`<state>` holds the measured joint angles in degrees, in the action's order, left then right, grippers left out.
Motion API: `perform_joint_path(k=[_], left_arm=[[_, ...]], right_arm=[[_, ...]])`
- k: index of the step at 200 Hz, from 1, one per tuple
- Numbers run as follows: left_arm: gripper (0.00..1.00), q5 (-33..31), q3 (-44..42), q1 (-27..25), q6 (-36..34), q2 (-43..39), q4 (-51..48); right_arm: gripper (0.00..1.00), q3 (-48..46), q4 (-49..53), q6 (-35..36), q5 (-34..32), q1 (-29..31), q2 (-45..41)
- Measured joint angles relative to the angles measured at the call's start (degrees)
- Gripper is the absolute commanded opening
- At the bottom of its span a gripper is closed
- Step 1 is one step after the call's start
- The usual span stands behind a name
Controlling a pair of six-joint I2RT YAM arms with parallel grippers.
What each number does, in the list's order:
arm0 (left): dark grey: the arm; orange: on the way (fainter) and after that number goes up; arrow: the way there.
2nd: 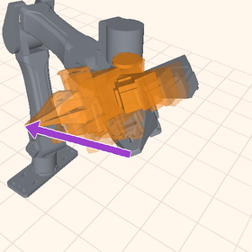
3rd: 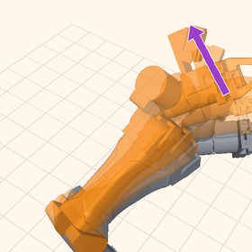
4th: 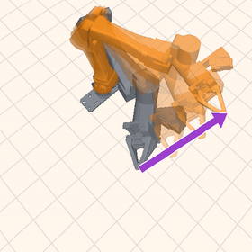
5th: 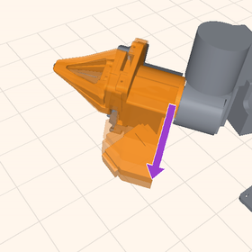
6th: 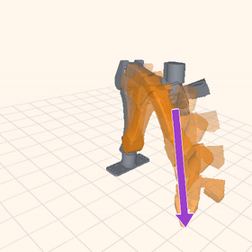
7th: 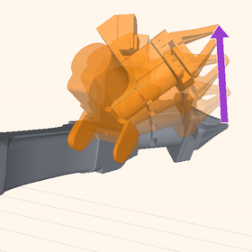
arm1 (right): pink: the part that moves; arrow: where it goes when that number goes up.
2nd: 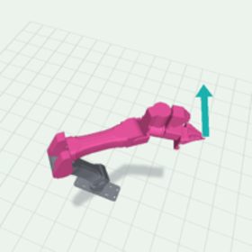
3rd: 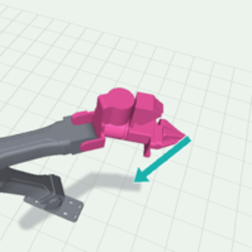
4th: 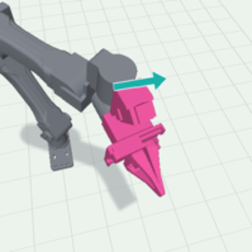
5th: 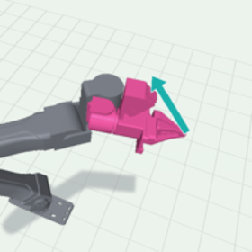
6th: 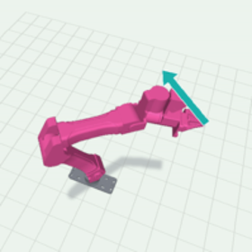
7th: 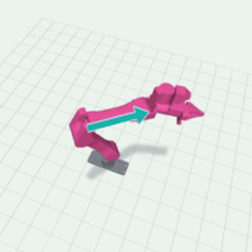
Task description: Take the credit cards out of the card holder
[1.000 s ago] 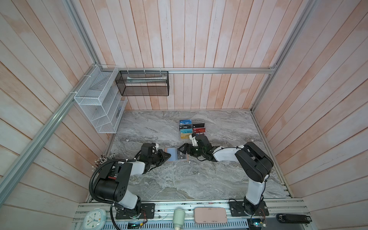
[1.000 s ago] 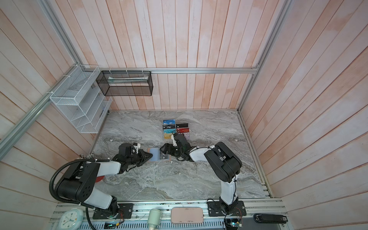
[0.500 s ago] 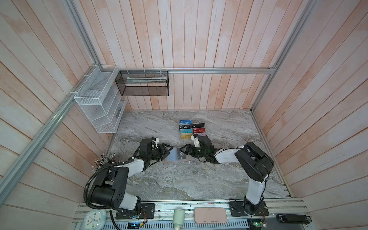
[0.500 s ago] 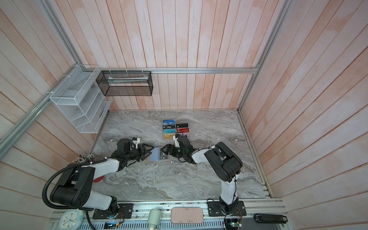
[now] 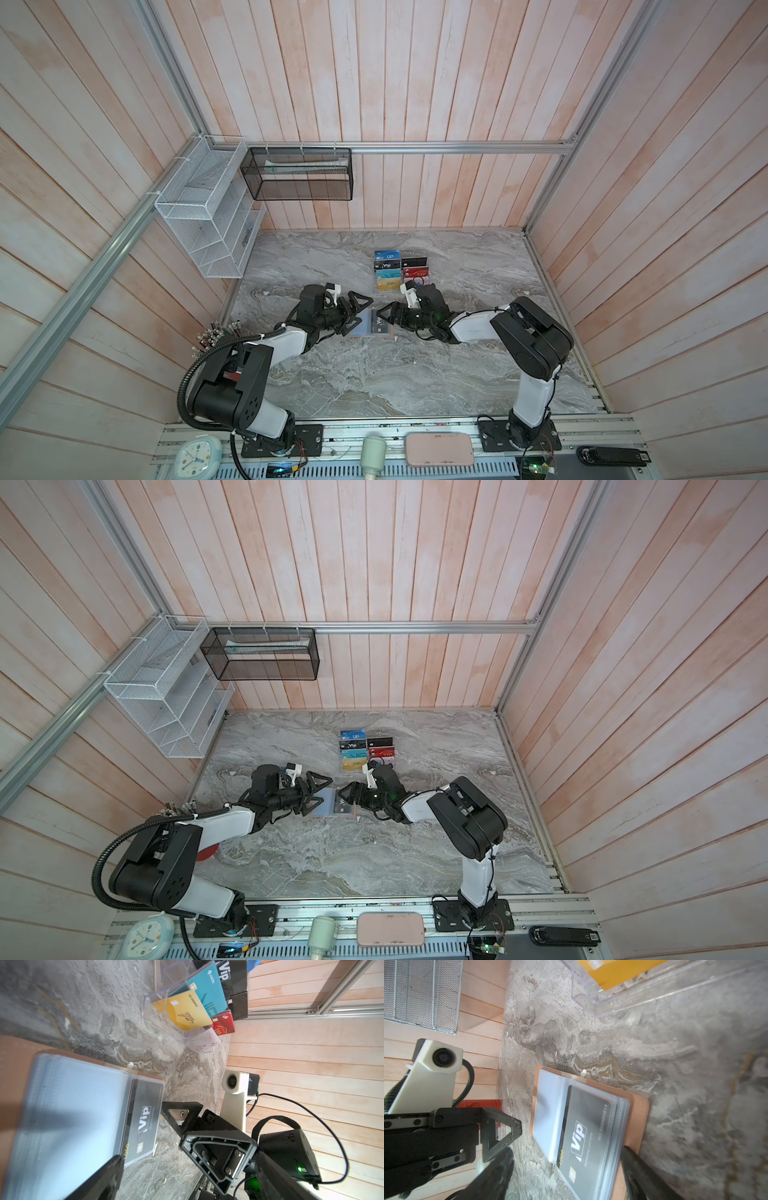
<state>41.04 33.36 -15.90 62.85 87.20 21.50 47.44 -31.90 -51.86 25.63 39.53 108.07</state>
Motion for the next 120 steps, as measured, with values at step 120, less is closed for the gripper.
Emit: perform_joint_path(k=[120], left_arm=[[1.00,2.3,0.2,-0.3,0.9,8.2,3.6]], right_arm=[[0.79,-0.9,-1.3,0.9,0.0,0.0,0.0]])
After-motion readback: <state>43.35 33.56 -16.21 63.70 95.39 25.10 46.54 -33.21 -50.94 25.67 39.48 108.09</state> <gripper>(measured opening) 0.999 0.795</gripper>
